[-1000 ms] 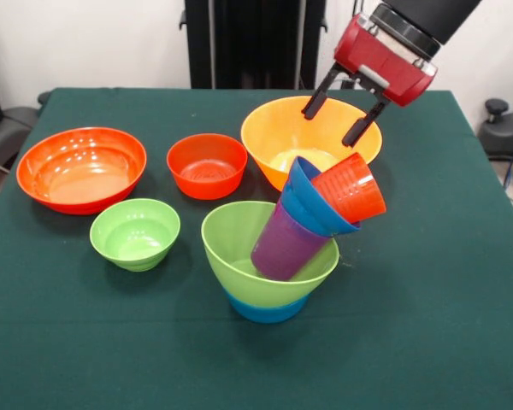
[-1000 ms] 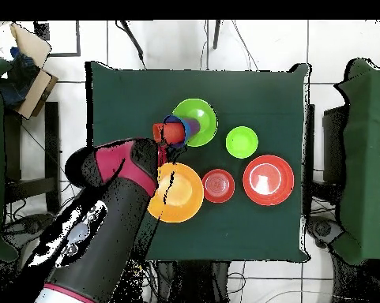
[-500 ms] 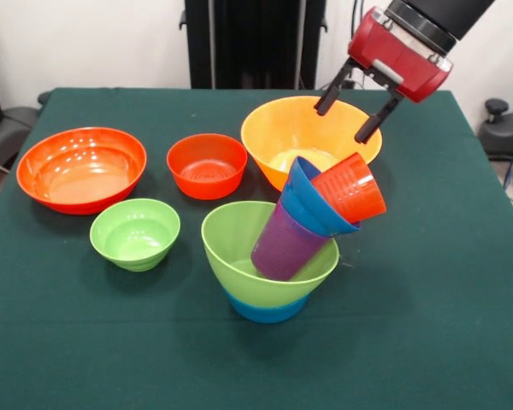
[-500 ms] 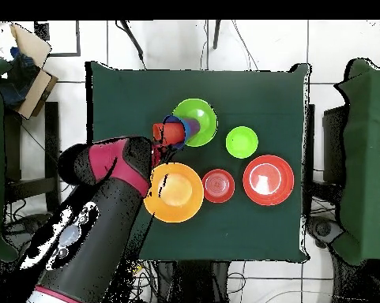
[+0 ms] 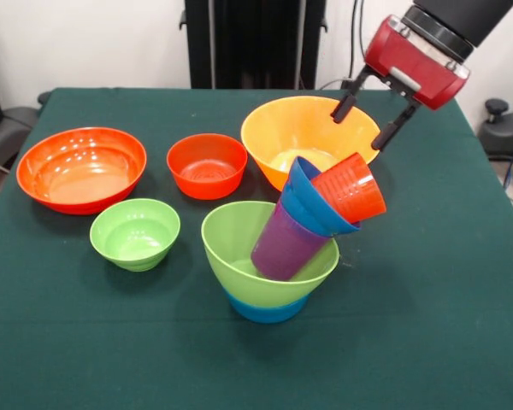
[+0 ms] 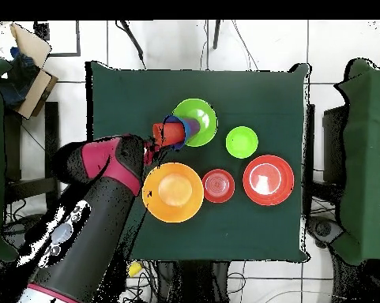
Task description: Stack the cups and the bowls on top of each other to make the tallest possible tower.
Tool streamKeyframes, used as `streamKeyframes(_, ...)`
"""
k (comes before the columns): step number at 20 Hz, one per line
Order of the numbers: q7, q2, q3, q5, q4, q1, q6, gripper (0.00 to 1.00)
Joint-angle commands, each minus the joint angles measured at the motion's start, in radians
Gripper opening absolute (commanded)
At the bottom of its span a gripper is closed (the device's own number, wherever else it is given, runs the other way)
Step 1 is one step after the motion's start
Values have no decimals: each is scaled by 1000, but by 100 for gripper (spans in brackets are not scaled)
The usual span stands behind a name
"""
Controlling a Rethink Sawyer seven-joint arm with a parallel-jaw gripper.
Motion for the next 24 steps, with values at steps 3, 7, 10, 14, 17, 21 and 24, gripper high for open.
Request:
streamKeyframes(3,240,69,20,55,-56,37,96,100)
streamKeyframes(7,240,90,-10,59,-64,43,93,100)
streamKeyframes(10,240,106,-21,70,-76,43,87,100)
streamKeyframes(14,257,142,-47,88,-100,47,81,100)
streamKeyframes(17,261,165,-74,93,-104,53,79,100)
streamKeyframes(21,273,192,-110,91,-95,62,62,100)
streamKeyframes(24,271,197,-111,95,-90,58,34,100)
